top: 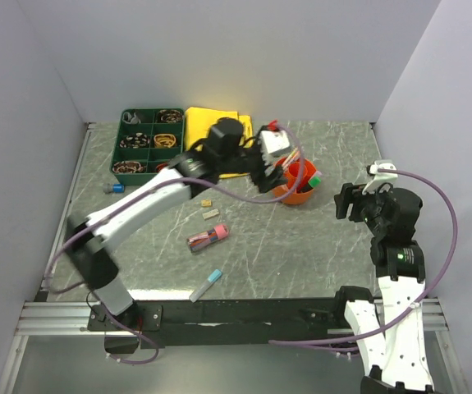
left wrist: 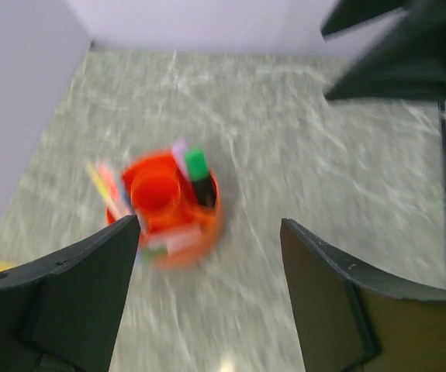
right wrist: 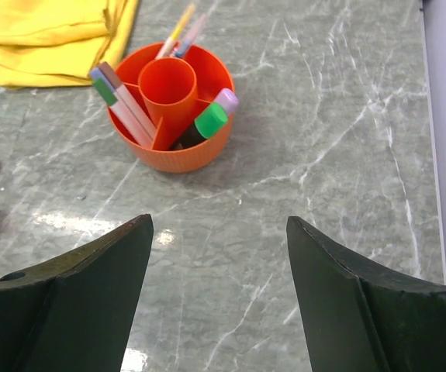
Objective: Sort the stationery into containers
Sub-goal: Place the pen in the storage box, then pick up the pen from the corner of the board.
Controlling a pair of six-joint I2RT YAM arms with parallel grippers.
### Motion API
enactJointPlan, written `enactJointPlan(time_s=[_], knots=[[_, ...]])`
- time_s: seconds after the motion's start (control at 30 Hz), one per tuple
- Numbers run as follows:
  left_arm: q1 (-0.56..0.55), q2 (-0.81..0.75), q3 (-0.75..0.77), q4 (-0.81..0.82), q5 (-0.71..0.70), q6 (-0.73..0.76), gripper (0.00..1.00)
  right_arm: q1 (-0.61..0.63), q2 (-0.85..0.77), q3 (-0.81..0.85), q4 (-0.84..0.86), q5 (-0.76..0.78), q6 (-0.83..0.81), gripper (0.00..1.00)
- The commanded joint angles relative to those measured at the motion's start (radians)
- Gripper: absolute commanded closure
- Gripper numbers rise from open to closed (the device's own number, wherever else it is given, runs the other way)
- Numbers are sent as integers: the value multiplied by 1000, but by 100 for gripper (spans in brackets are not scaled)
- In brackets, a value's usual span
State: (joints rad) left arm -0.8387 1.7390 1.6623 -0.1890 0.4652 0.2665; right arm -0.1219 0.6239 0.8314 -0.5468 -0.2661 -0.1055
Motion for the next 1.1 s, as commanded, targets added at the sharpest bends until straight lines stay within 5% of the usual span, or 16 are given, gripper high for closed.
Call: enactJointPlan(time_s=[0.0,0.07,0.33,1.07], knots=[[-5,-110,-133,-517,-203,-83,23,-5,-7,-3,15,-41,9,22],[-5,-137,-214,-625,-244,-169,24,-5,-1,-12,22,-56,26,22],[-5,-331,-610,-618,-228,-369,27,-4,28,-29,70,-91,63,22],[-122,-202,-673,-538,-215,-490,29,-4,-9,-41,36,-84,53,22]])
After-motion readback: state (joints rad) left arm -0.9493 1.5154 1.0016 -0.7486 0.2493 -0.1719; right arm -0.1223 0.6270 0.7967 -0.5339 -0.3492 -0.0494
